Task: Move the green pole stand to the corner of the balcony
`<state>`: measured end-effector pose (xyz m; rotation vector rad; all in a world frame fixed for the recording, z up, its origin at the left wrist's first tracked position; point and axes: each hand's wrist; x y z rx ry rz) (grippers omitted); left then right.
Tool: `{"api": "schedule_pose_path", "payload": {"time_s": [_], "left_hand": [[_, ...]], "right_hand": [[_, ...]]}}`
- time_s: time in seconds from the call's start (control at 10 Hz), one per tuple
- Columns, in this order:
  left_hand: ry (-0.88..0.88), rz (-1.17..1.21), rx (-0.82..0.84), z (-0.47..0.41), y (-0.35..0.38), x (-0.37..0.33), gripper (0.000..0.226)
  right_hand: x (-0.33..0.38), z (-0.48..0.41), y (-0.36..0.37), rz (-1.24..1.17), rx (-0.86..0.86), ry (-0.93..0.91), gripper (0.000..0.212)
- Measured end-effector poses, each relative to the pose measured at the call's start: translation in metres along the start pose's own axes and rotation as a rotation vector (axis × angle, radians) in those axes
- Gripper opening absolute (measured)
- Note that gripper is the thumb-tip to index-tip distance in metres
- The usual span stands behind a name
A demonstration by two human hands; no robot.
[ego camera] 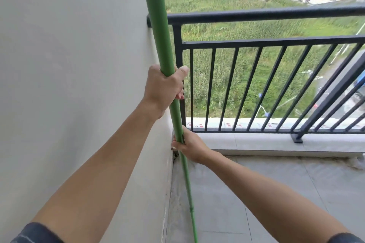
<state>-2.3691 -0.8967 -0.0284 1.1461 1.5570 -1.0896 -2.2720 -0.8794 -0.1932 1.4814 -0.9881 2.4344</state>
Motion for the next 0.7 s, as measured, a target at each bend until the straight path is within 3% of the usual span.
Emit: {"api": "schedule_pose_path", "payload": {"time_s": [0.3,0.4,0.5,0.6,0.7], "left_hand": [[-0.049,-0.201,0.056,-0.006,0.019,0.003,0.028],[-0.072,-0.214,0.048,0.000,0.019,0.002,0.032],[-0.076,-0.213,0.030,0.010,0.021,-0.001,0.029],[-0.100,-0.246,-0.005,0.023,0.027,-0.008,0.023],[-0.132,-0.304,-0.043,0.046,0.025,-0.003,0.014]], "right_hand": [[-0.014,0.001,-0.012,-0.053,-0.114,0.027,0.017],[-0.008,0.008,-0.014,-0.015,-0.057,0.052,0.012],[-0.009,0.015,-0.020,0.058,0.013,0.040,0.026],[0.001,0.048,-0.041,0.102,0.080,0.013,0.033],[0.016,0.096,-0.080,0.101,0.013,-0.132,0.024]]}}
Point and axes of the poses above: each hand's wrist, its own z-axis away from the middle knuckle, its own y-axis out of the palm, x = y × z, and after that the axes turned 15 degrees about x, right-handed
